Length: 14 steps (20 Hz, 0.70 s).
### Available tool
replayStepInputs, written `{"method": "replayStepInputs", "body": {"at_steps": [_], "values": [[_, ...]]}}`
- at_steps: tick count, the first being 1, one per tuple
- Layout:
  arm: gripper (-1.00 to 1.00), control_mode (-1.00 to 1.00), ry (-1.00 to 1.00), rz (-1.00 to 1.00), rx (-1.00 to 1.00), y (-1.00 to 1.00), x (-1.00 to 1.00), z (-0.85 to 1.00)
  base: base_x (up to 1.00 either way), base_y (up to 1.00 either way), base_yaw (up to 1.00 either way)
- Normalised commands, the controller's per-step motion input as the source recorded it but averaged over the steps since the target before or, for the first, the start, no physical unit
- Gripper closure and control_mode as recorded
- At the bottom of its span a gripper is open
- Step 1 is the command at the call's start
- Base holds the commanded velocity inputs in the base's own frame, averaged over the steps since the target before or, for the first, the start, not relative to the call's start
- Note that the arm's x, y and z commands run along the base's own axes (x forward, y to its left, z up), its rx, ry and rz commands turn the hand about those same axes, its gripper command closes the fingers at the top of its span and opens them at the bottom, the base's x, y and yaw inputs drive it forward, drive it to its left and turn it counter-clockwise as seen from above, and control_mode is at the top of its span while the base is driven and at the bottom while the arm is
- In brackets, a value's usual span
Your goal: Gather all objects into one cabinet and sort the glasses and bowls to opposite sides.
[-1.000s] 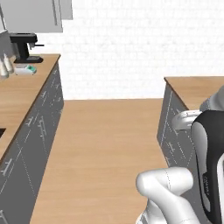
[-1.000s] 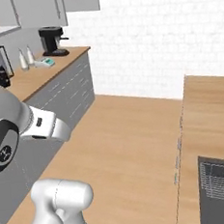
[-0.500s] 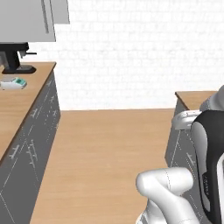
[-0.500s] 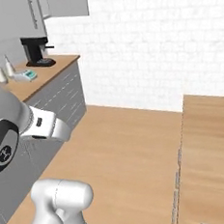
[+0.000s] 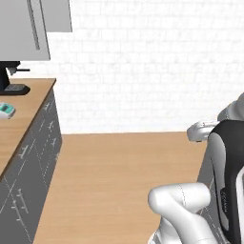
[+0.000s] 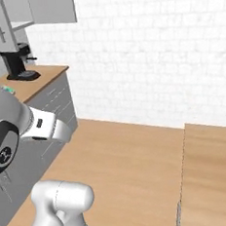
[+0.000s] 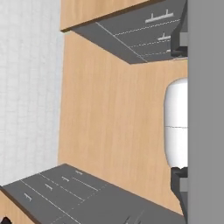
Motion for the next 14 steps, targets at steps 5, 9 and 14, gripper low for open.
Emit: {"method": "replayStepInputs", "body": {"at_steps": [5, 9, 14], "values": [[-1.00, 1.00, 0.00, 0.00, 0.00, 0.00, 0.00, 0.00, 0.86, 0.00, 0.12], [-1.00, 1.00, 0.00, 0.00, 0.00, 0.00, 0.00, 0.00, 0.22, 0.04, 0.61], [-1.00, 1.00, 0.00, 0.00, 0.00, 0.00, 0.00, 0.00, 0.19, 0.02, 0.81]]}}
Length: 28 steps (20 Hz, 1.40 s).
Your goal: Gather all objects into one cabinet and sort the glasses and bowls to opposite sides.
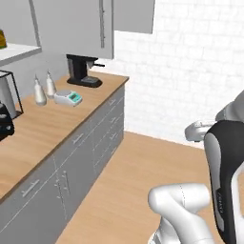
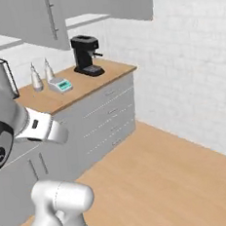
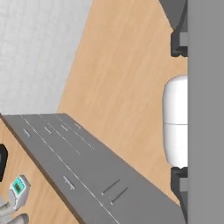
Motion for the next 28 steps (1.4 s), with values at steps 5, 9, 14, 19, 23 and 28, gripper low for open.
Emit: {"method": "replayStepInputs", "body": {"at_steps": [5, 9, 14, 19, 23, 28], "values": [[-1.00, 1.00, 0.00, 0.00, 0.00, 0.00, 0.00, 0.00, 0.42, 0.00, 0.72], [-1.00, 1.00, 0.00, 0.00, 0.00, 0.00, 0.00, 0.00, 0.53, 0.00, 0.63], [-1.00, 1.00, 0.00, 0.00, 0.00, 0.00, 0.00, 0.00, 0.40, 0.00, 0.63], [-1.00, 1.00, 0.00, 0.00, 0.00, 0.00, 0.00, 0.00, 0.15, -0.09, 0.65], [-1.00, 1.00, 0.00, 0.00, 0.00, 0.00, 0.00, 0.00, 0.09, -0.72, 0.36], [-1.00, 1.00, 0.00, 0.00, 0.00, 0.00, 0.00, 0.00, 0.27, -0.99, 0.22]]}}
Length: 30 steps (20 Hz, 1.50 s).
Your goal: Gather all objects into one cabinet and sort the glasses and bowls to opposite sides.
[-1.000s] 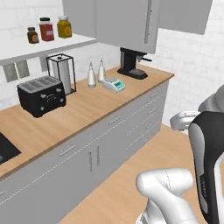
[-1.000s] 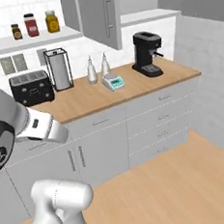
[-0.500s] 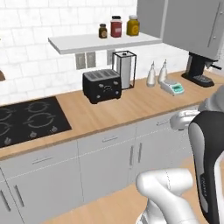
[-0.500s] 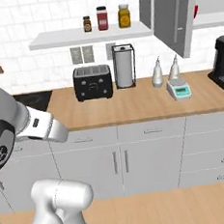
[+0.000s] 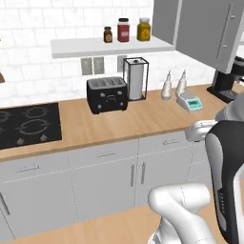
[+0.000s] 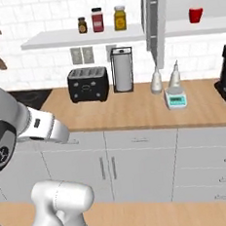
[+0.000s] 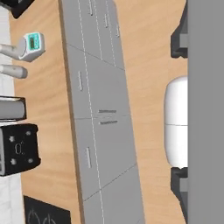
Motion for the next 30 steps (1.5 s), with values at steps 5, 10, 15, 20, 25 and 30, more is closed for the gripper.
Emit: {"method": "replayStepInputs", "body": {"at_steps": [5, 10, 15, 20, 25, 30], "values": [[-1.00, 1.00, 0.00, 0.00, 0.00, 0.00, 0.00, 0.00, 0.21, -0.99, 0.20], [-1.00, 1.00, 0.00, 0.00, 0.00, 0.00, 0.00, 0.00, 0.12, -0.82, 0.16], [-1.00, 1.00, 0.00, 0.00, 0.00, 0.00, 0.00, 0.00, 0.18, -0.59, 0.06], [-1.00, 1.00, 0.00, 0.00, 0.00, 0.00, 0.00, 0.00, 0.51, -0.47, 0.00], [-1.00, 1.00, 0.00, 0.00, 0.00, 0.00, 0.00, 0.00, 0.76, -0.54, 0.00], [-1.00, 1.00, 0.00, 0.00, 0.00, 0.00, 0.00, 0.00, 0.59, -0.52, 0.00]]}}
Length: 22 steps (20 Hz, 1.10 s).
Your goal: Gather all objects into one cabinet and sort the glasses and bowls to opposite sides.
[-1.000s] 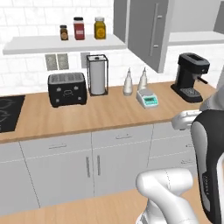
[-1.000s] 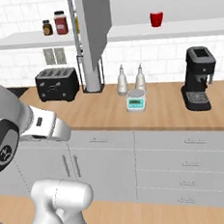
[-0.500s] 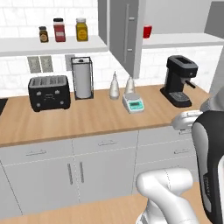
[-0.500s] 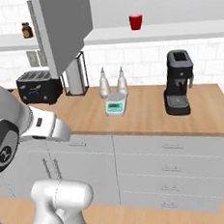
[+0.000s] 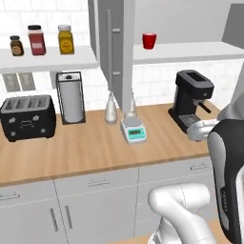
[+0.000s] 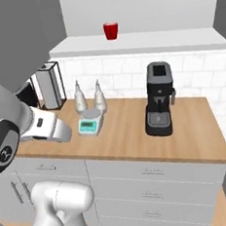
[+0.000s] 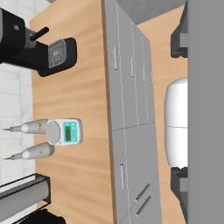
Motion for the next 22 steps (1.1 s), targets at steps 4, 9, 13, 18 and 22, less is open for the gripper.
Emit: {"method": "replayStepInputs", "body": {"at_steps": [4, 9, 13, 18, 22], "values": [[-1.00, 1.00, 0.00, 0.00, 0.00, 0.00, 0.00, 0.00, 0.65, -0.49, 0.00], [-1.00, 1.00, 0.00, 0.00, 0.00, 0.00, 0.00, 0.00, 0.57, -0.47, 0.00], [-1.00, 1.00, 0.00, 0.00, 0.00, 0.00, 0.00, 0.00, 0.36, -0.12, 0.00], [-1.00, 1.00, 0.00, 0.00, 0.00, 0.00, 0.00, 0.00, 0.43, 0.00, 0.00], [-1.00, 1.00, 0.00, 0.00, 0.00, 0.00, 0.00, 0.00, 0.30, 0.00, 0.00]]}}
